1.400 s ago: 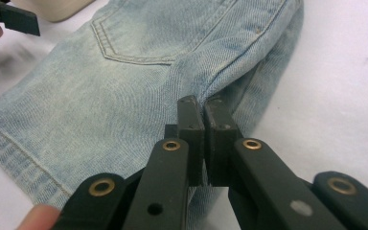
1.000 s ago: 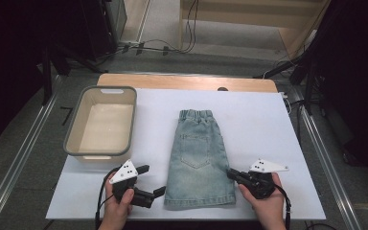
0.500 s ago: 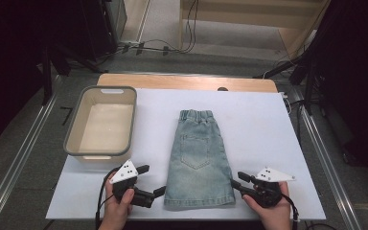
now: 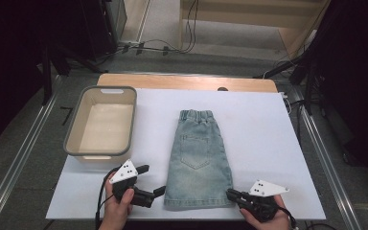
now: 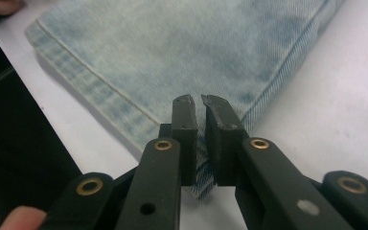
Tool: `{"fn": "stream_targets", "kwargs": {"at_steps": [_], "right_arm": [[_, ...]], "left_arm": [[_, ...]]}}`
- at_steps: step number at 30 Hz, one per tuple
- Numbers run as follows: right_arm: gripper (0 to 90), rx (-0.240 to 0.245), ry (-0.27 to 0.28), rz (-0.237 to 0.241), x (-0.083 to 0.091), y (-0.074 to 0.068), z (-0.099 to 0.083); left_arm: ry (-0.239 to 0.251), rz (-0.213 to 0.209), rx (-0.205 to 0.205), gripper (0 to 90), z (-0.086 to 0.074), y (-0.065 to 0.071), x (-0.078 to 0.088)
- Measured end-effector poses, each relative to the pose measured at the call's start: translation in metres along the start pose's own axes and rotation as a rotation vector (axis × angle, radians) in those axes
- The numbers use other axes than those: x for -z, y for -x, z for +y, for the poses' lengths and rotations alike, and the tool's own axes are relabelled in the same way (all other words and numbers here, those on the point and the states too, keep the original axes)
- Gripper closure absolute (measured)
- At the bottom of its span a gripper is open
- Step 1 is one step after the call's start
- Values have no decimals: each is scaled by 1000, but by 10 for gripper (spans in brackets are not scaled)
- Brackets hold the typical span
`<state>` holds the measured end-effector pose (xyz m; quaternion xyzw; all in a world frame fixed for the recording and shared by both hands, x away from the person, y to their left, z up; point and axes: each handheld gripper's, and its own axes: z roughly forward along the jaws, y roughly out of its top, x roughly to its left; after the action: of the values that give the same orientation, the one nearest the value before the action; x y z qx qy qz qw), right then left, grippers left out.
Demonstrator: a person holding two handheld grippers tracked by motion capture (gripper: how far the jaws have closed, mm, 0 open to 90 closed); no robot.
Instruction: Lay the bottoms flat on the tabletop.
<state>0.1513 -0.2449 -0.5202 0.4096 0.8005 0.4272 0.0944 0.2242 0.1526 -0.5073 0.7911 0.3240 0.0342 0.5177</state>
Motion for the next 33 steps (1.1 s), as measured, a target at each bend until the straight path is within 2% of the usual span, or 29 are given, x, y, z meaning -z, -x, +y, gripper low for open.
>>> {"fn": "stream_targets", "kwargs": {"at_steps": [8, 11, 14, 17, 20, 24, 28, 33], "right_arm": [[806, 2, -9, 2, -1, 0, -2], [705, 10, 12, -4, 3, 1, -1], [640, 14, 65, 19, 11, 4, 2], [570, 24, 97, 34, 17, 7, 5], [487, 31, 126, 23, 22, 9, 7], [313, 16, 160, -14, 27, 14, 10], [186, 1, 180, -75, 34, 23, 13], [128, -20, 205, -95, 43, 38, 13]], "left_arm": [[0, -3, -1, 0, 0, 0, 0], [0, -3, -1, 0, 0, 0, 0], [-2, 0, -3, 0, 0, 0, -1], [0, 0, -2, 0, 0, 0, -1], [0, 1, -6, 0, 0, 1, -1], [-5, 3, -13, 0, 0, 1, -1], [-4, 3, -14, 0, 0, 1, -1], [-3, 2, -14, 0, 0, 1, -1]]}}
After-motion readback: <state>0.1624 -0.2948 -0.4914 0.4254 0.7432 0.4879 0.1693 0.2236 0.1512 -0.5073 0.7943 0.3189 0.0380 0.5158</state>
